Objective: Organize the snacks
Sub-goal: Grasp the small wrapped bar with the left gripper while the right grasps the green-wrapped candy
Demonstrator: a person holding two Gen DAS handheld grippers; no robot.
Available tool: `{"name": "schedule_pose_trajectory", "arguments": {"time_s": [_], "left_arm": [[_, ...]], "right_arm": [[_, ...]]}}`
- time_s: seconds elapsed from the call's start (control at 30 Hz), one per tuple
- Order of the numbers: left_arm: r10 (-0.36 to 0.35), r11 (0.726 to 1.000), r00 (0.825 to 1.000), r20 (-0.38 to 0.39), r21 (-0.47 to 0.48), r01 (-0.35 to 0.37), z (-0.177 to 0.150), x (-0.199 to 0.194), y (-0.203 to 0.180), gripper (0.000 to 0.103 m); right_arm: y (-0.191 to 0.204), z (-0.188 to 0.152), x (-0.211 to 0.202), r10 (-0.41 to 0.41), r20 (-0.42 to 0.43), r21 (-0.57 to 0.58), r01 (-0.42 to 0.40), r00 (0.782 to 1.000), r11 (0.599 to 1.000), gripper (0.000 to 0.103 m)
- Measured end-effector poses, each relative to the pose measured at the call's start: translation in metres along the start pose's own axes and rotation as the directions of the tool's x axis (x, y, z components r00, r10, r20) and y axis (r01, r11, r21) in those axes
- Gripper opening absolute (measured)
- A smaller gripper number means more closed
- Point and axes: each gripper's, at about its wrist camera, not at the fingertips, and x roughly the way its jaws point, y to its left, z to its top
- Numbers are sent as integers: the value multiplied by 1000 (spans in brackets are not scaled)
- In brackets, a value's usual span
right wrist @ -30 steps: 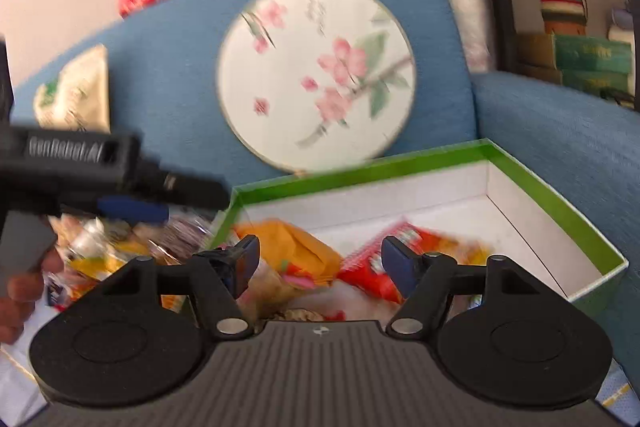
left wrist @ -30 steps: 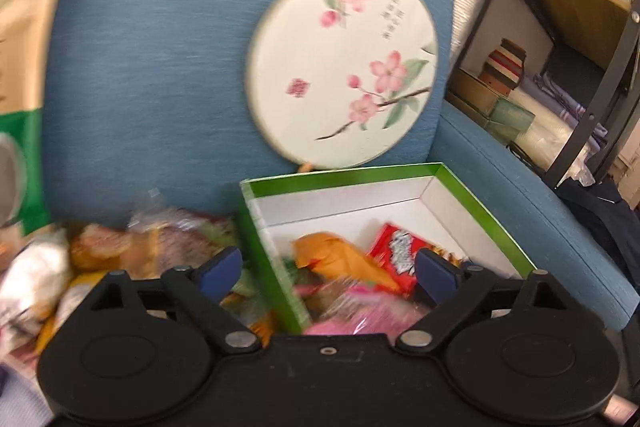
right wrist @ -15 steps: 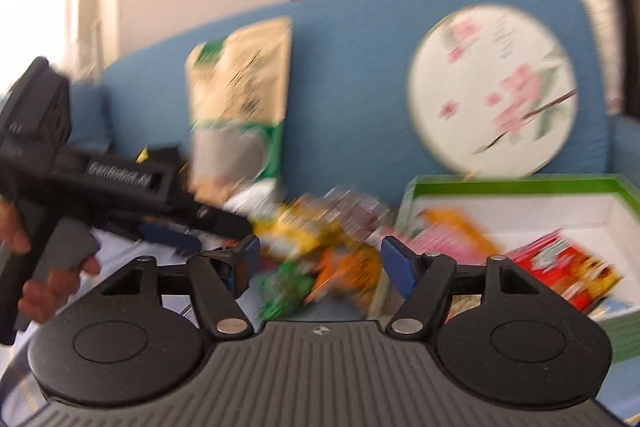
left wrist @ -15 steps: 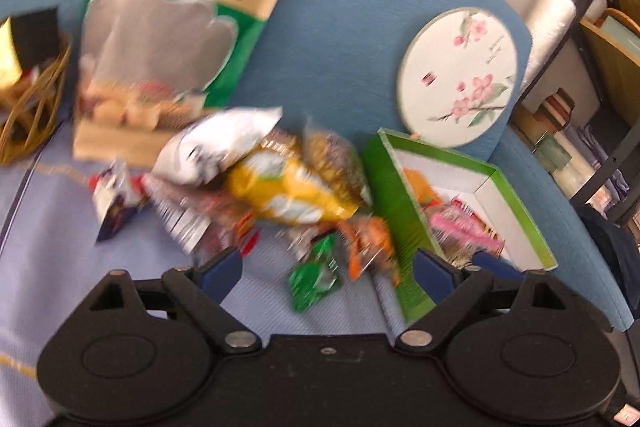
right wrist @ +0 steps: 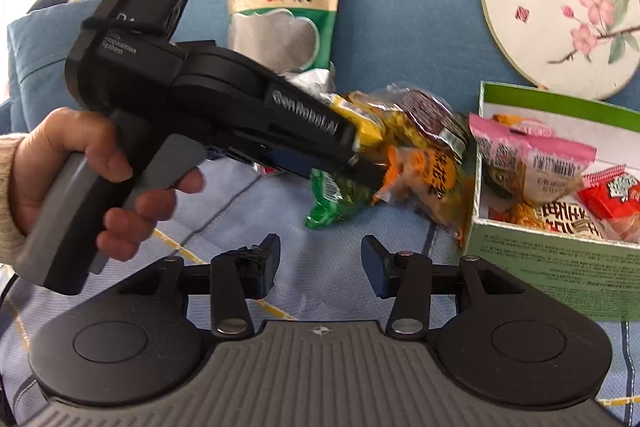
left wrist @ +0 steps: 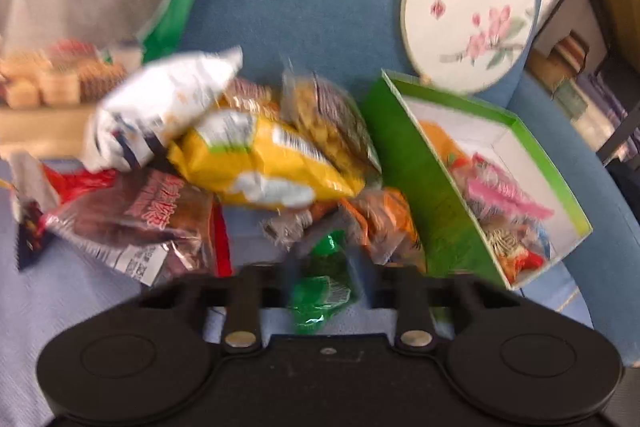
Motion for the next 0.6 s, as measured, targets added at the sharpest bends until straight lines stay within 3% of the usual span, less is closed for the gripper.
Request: {"name": "schedule_pose_trajectory", "arguments": {"time_s": [0.07, 0.13, 0.17, 0.23, 0.27, 0.3, 0.37, 0.4, 0.43, 0.6], "left_arm": [[-47, 999, 999, -28, -3, 46, -5, -5, 0, 8], [-141, 990, 987, -72, -25, 140, -14, -12, 3, 5], [-156, 988, 984, -91, -27, 154, -17, -16, 4, 6], [-119, 993, 990, -76, 4, 120, -20, -23, 1, 27], [-84, 996, 996, -40, 22, 85, -19, -26, 0, 52], [-47, 998, 999, -1, 33, 47, -17, -28, 0, 71], [-2, 1000, 998, 55, 20, 1, -9, -24, 0, 73], [7, 1000, 998, 70, 15, -8, -4, -20, -1, 71], [22, 999, 996, 83, 24, -24, 0, -15, -3, 70], [125, 975, 984, 128, 168, -146, 9, 13, -23, 72]], "right_arm": [[-3, 1, 2, -14, -4, 17, 14, 1000, 1000, 78], [-5, 3, 2, -15, -4, 47, 15, 1000, 999, 85], [-6, 4, 3, -14, -6, 59, 14, 1000, 998, 86], [-7, 3, 4, -12, -6, 70, 12, 1000, 997, 93], [-7, 3, 5, -9, -5, 71, 10, 1000, 997, 93], [-6, 3, 8, -12, -7, 72, 13, 1000, 997, 93], [-4, 2, 13, -18, -16, 65, 19, 1000, 998, 87], [-3, 2, 15, -19, -23, 63, 20, 1000, 998, 68], [-2, 2, 16, -16, -30, 64, 17, 999, 998, 61], [-4, 2, 9, -15, -44, 66, 18, 999, 998, 57]]}}
